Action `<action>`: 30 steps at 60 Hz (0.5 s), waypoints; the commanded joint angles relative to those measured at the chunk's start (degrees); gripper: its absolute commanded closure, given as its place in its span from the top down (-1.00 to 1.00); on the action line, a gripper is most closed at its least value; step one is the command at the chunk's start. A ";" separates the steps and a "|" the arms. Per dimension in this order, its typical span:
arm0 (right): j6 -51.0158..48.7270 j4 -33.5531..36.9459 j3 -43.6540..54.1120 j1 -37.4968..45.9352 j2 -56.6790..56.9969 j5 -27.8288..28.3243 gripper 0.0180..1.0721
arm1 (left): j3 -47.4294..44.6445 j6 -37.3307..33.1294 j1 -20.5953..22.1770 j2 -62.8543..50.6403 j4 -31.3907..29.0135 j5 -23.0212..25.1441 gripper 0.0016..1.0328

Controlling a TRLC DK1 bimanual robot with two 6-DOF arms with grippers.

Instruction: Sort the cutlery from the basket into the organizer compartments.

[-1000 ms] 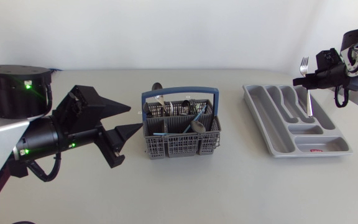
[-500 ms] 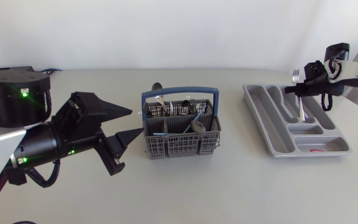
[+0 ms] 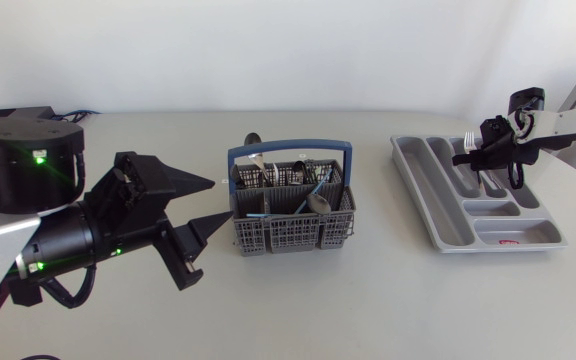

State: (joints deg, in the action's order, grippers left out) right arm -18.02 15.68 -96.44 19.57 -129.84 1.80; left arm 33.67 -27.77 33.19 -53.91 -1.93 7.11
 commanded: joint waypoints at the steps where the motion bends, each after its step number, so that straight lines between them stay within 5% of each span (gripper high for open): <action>1: -0.35 0.93 -0.85 -0.32 -1.38 -0.75 -0.56 | -0.98 -1.41 0.47 0.82 -0.35 -0.43 0.21; 14: -0.08 1.63 0.82 -0.68 2.05 -1.28 -0.05 | -2.56 -1.94 0.47 1.97 0.26 -0.43 0.21; 30: -2.37 -0.57 15.32 -3.58 19.01 -1.45 0.18 | -7.83 -3.52 1.18 2.32 7.21 -0.35 0.21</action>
State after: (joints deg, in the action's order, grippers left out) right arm -18.70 16.08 -85.89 17.78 -117.69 0.56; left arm 28.25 -29.74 33.93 -51.90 2.92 6.98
